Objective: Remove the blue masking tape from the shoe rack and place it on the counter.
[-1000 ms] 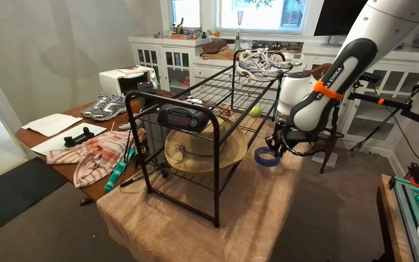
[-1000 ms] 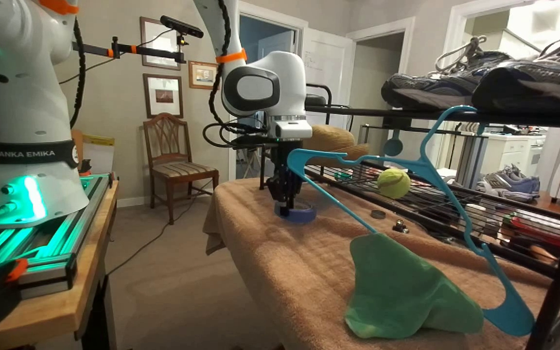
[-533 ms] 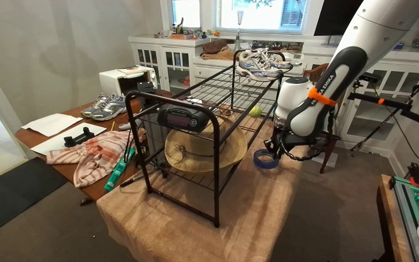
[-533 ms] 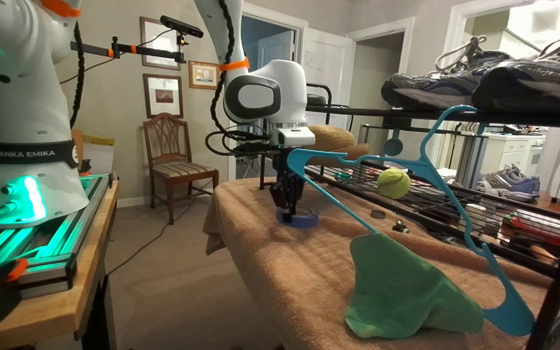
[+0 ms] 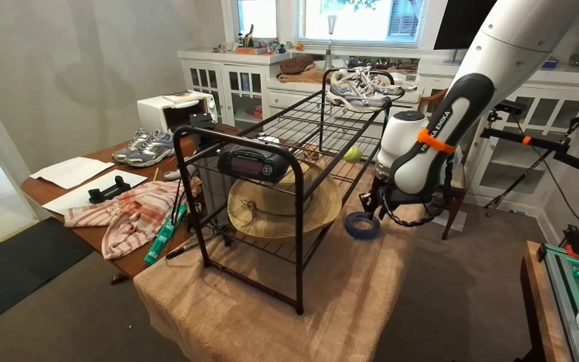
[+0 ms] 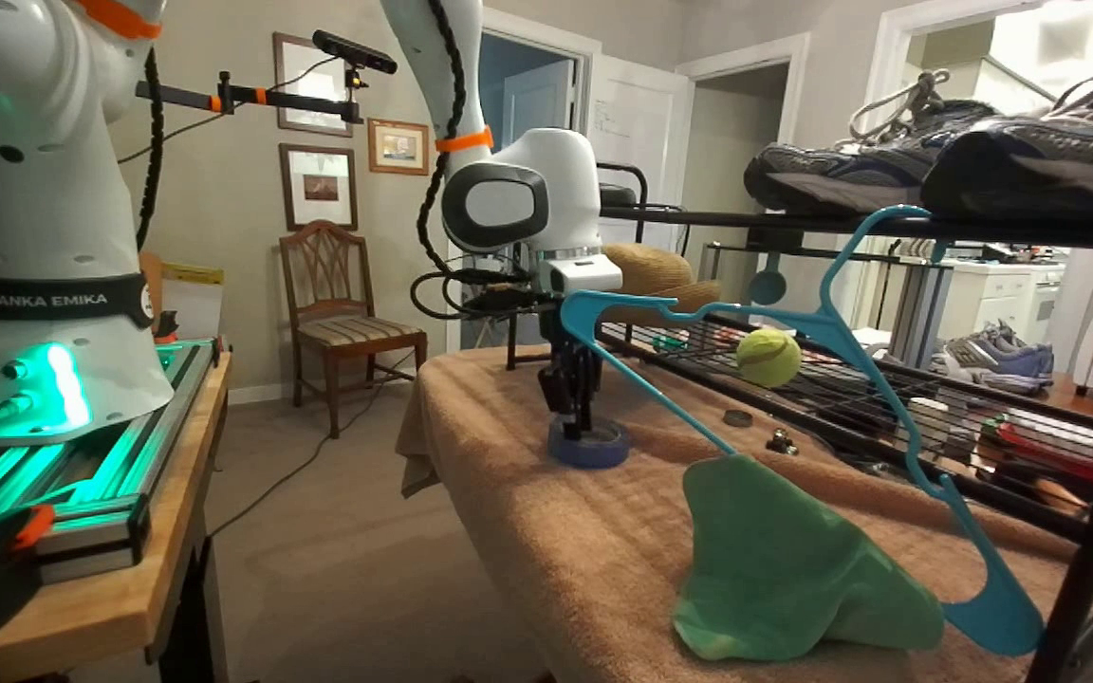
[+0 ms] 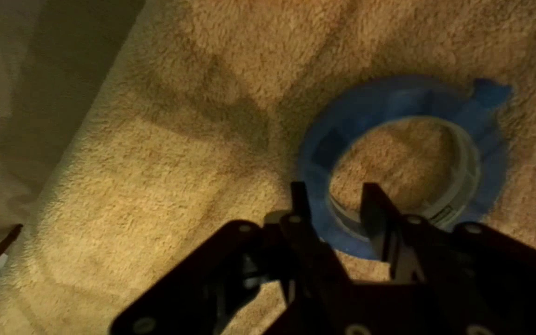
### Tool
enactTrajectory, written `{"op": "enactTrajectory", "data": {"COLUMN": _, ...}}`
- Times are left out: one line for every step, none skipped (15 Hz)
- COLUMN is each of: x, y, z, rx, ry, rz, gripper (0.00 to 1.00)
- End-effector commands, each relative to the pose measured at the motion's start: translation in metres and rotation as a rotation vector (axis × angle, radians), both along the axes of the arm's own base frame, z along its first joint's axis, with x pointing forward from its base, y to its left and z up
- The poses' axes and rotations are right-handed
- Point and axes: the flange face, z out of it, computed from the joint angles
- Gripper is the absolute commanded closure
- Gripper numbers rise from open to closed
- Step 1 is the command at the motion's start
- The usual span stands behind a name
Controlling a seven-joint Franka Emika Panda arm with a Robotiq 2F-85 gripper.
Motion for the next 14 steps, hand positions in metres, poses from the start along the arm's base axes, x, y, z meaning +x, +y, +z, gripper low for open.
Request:
{"op": "enactTrajectory", "data": {"x": 0.007, "y": 0.008, "z": 0.009, "rx": 0.006, "ry": -0.045, "rz": 0.016, "gripper": 0.33}}
{"op": "enactTrajectory", "data": {"x": 0.008, "y": 0.01, "z": 0.014, "rx": 0.008, "ry": -0.055, "rz": 0.018, "gripper": 0.26}}
{"op": "enactTrajectory", "data": {"x": 0.008, "y": 0.015, "z": 0.021, "rx": 0.012, "ry": -0.063, "rz": 0.026, "gripper": 0.19}}
{"op": "enactTrajectory", "data": {"x": 0.007, "y": 0.018, "z": 0.028, "rx": 0.014, "ry": -0.071, "rz": 0.034, "gripper": 0.11}}
{"op": "enactTrajectory", "data": {"x": 0.007, "y": 0.022, "z": 0.034, "rx": 0.018, "ry": -0.078, "rz": 0.042, "gripper": 0.04}}
{"op": "enactTrajectory", "data": {"x": 0.008, "y": 0.025, "z": 0.04, "rx": 0.019, "ry": -0.086, "rz": 0.055, "gripper": 0.0}}
{"op": "enactTrajectory", "data": {"x": 0.004, "y": 0.028, "z": 0.044, "rx": 0.024, "ry": -0.086, "rz": 0.066, "gripper": 0.0}}
{"op": "enactTrajectory", "data": {"x": 0.0, "y": 0.031, "z": 0.05, "rx": 0.026, "ry": -0.084, "rz": 0.081, "gripper": 0.0}}
{"op": "enactTrajectory", "data": {"x": -0.004, "y": 0.033, "z": 0.055, "rx": 0.028, "ry": -0.085, "rz": 0.095, "gripper": 0.0}}
{"op": "enactTrajectory", "data": {"x": -0.004, "y": 0.035, "z": 0.062, "rx": 0.025, "ry": -0.093, "rz": 0.108, "gripper": 0.0}}
{"op": "enactTrajectory", "data": {"x": -0.006, "y": 0.037, "z": 0.07, "rx": 0.029, "ry": -0.095, "rz": 0.116, "gripper": 0.0}}
{"op": "enactTrajectory", "data": {"x": -0.008, "y": 0.038, "z": 0.076, "rx": 0.031, "ry": -0.097, "rz": 0.129, "gripper": 0.0}}
{"op": "enactTrajectory", "data": {"x": -0.011, "y": 0.041, "z": 0.082, "rx": 0.039, "ry": -0.095, "rz": 0.139, "gripper": 0.0}}
{"op": "enactTrajectory", "data": {"x": -0.015, "y": 0.043, "z": 0.089, "rx": 0.045, "ry": -0.09, "rz": 0.154, "gripper": 0.0}}
